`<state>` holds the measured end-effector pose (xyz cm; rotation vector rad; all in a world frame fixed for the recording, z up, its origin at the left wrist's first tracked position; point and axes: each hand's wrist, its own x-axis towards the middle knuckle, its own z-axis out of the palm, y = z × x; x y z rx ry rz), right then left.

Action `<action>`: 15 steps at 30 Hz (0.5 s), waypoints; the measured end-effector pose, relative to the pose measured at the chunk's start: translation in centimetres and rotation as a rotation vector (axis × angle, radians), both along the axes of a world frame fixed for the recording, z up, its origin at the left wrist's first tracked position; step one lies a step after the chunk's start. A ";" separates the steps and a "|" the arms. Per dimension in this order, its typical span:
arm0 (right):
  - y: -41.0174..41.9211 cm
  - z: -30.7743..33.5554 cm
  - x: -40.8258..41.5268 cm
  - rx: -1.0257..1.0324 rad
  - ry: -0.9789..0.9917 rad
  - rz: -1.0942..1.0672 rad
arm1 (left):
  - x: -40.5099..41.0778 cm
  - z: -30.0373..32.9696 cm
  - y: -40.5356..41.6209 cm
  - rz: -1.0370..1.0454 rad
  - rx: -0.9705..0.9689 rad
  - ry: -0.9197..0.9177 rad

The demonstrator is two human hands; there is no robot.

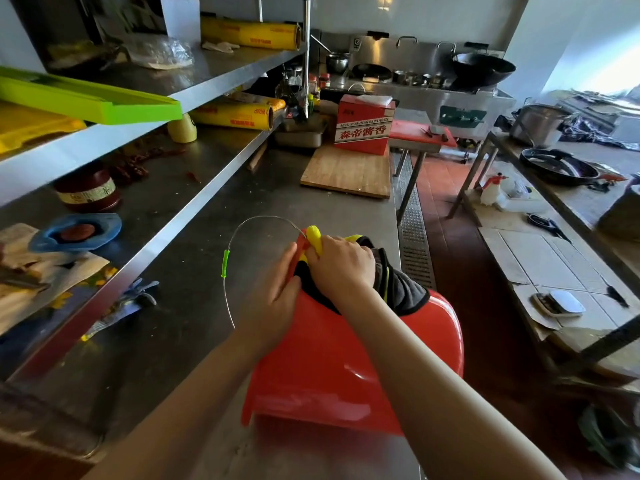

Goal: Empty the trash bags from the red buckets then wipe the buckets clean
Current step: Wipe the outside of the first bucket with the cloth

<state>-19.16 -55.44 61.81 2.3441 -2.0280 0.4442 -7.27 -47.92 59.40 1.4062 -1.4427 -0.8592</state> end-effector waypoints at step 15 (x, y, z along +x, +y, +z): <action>2.2 -2.0 -10.5 -0.019 -0.078 -0.140 | -0.1 -0.6 0.1 -0.027 -0.013 -0.093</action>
